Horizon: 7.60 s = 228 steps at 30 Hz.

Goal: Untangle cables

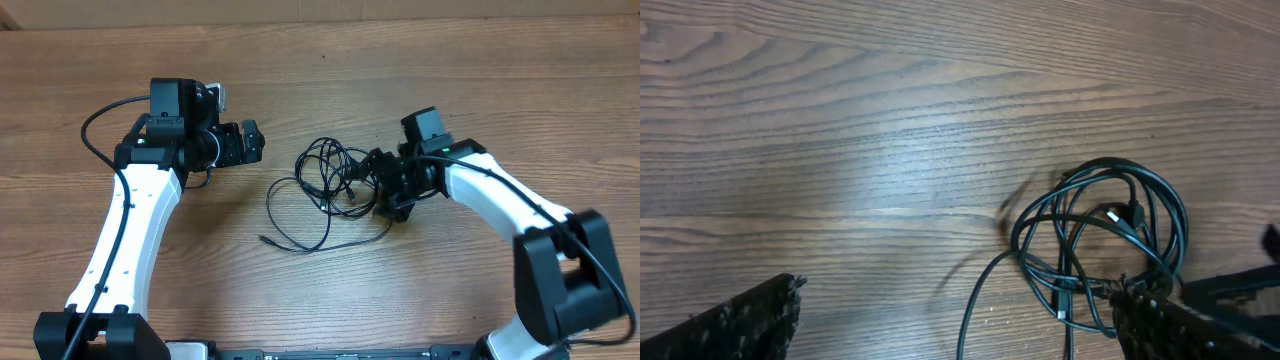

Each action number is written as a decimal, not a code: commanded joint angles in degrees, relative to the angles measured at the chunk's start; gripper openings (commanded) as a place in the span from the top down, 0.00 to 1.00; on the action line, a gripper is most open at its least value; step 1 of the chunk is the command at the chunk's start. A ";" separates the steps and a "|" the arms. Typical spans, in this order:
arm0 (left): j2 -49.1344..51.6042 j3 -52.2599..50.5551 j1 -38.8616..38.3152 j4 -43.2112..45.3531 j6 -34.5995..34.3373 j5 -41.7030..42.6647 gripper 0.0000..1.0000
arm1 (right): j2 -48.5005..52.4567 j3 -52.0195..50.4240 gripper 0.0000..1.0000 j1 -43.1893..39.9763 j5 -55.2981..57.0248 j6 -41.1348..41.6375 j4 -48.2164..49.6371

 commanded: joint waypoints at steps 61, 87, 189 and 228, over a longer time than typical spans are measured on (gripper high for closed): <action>0.42 -0.07 -0.26 -1.14 -1.20 -3.54 0.00 | 8.35 1.16 0.69 -0.59 -1.07 5.05 3.17; 0.44 -0.09 -0.26 -2.32 -1.40 -3.67 0.00 | 7.34 13.29 0.96 -10.56 -15.45 -14.12 4.94; -2.29 0.15 12.87 17.94 -1.77 20.20 0.96 | 5.97 70.42 0.96 -26.58 -24.22 -35.67 -21.40; -2.49 32.68 0.63 33.33 -22.97 35.10 0.96 | 8.74 47.93 0.00 -8.17 -24.55 -32.17 -15.82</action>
